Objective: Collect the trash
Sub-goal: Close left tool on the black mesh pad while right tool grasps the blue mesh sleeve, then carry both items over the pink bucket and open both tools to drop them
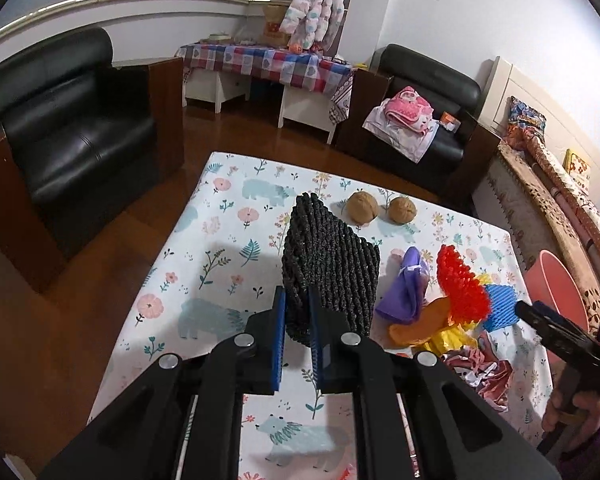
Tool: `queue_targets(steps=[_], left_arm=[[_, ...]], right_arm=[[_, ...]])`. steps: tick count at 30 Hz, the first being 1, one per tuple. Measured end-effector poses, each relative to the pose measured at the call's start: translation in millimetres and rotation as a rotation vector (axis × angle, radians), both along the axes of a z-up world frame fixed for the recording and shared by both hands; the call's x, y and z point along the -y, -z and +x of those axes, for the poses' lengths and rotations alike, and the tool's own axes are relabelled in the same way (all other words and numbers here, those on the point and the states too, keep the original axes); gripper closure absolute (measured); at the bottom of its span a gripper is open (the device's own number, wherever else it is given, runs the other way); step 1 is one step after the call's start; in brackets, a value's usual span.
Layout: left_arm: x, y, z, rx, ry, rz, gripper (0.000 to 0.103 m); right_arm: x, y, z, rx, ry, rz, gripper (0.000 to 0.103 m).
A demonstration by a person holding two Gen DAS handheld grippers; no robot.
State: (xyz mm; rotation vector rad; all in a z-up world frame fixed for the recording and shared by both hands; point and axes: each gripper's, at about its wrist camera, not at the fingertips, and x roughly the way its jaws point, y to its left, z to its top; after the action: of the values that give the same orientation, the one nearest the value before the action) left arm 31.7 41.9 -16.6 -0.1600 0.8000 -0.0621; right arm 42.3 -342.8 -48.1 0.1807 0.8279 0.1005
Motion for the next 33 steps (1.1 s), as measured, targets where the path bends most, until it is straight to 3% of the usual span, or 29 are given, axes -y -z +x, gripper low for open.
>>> queue_targets(steps=[3, 6, 7, 12, 24, 33], left_arm=[[-1, -4, -2, 0.004, -0.008, 0.0, 0.093], [-2, -7, -7, 0.008, -0.017, 0.002, 0.093], [-3, -7, -9, 0.008, -0.018, 0.002, 0.093], [1, -16, -15, 0.027, -0.011, 0.006, 0.093], [23, -53, -36, 0.11, 0.046, 0.003, 0.093], [64, -83, -41, 0.175, 0.152, -0.019, 0.093]], right_arm=[[1, 10, 5, -0.047, -0.022, 0.012, 0.032], [3, 13, 5, -0.058, -0.03, 0.025, 0.051], [3, 13, 5, -0.062, -0.044, 0.04, 0.065], [3, 11, -7, -0.055, -0.055, 0.09, 0.093], [22, -43, -51, 0.093, -0.039, 0.124, 0.098], [52, -78, -80, 0.192, 0.048, 0.101, 0.098]])
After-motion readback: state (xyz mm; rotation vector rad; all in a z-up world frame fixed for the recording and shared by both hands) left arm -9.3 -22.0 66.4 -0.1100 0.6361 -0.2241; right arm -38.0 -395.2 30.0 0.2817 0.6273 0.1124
